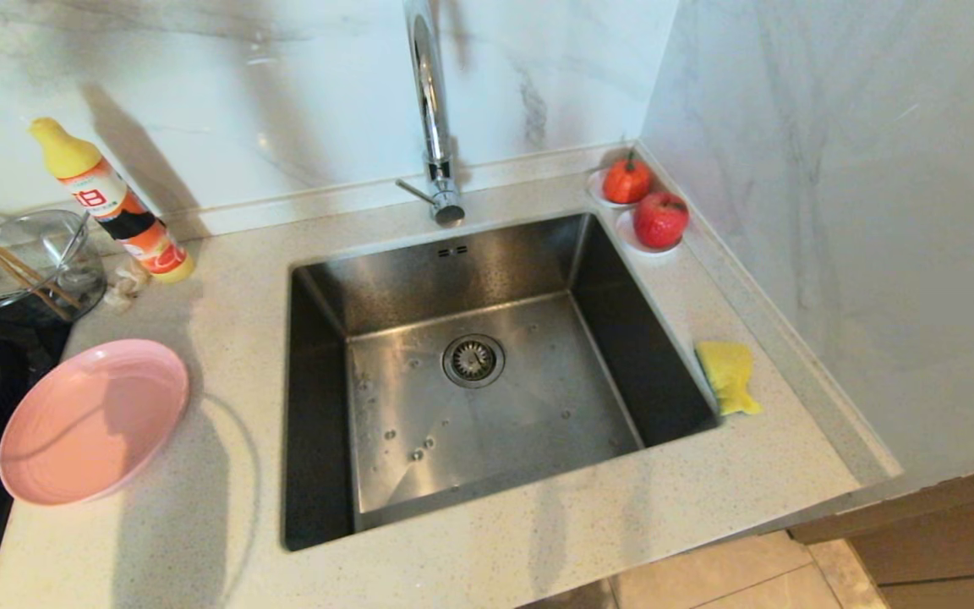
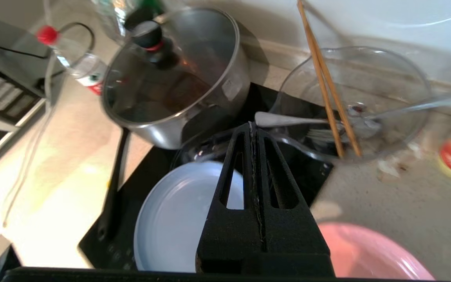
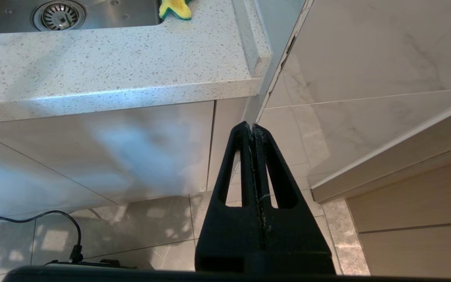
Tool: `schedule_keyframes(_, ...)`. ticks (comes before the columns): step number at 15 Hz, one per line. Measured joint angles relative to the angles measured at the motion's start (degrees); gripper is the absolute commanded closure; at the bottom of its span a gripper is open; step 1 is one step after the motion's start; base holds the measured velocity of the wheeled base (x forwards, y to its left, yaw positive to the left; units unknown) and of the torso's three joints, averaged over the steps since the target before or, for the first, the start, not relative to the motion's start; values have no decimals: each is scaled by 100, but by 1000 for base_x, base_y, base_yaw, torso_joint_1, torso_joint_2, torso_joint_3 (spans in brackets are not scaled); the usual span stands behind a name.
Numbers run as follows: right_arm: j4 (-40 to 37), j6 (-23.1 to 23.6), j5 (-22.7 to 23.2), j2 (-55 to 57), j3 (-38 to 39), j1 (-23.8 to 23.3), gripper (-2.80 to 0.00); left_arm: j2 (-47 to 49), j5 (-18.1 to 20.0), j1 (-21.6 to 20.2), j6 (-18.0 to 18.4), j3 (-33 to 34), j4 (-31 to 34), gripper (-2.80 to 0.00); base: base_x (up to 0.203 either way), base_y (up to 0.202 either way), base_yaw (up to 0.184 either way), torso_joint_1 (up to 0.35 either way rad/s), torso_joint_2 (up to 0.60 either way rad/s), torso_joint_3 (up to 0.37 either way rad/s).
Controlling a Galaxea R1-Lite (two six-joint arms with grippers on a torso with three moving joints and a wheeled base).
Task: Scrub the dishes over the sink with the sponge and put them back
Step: Place the plate on the plate
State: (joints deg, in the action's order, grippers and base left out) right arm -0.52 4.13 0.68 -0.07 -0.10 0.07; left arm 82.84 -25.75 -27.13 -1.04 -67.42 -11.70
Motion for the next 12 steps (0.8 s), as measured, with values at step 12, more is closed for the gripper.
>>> schedule_keyframes(12, 0, -4, 0, 0, 0, 0, 0, 1562, 3164, -2515, -886, -1771, 2371, 0, 0, 0, 0, 0, 0, 0)
